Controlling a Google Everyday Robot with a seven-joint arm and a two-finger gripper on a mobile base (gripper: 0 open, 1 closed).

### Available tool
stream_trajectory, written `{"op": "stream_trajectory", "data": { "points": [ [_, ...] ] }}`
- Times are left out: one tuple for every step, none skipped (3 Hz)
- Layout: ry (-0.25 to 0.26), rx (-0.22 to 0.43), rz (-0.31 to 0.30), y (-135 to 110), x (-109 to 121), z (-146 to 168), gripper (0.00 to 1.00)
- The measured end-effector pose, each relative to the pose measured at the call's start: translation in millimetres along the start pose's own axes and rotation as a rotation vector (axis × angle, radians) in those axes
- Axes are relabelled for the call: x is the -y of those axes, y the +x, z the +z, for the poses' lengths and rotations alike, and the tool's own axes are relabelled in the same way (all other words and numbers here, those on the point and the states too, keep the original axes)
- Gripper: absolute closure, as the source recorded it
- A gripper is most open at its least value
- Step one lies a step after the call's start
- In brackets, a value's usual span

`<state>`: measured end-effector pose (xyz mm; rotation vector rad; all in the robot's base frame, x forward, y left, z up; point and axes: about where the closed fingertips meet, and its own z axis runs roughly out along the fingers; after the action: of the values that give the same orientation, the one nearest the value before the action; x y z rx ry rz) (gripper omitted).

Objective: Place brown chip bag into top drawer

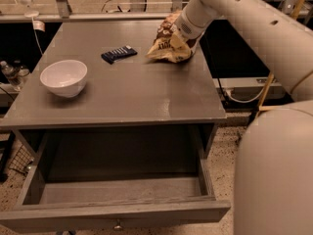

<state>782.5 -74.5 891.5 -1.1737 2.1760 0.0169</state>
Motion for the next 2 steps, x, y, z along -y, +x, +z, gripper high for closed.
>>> {"op": "stream_trajectory", "data": {
  "points": [
    [0.002,0.07,-0.113,-8,-7,-52,1.0],
    [-0.032,0.106,-0.232,20,-25,-123,1.0]
  ]
}}
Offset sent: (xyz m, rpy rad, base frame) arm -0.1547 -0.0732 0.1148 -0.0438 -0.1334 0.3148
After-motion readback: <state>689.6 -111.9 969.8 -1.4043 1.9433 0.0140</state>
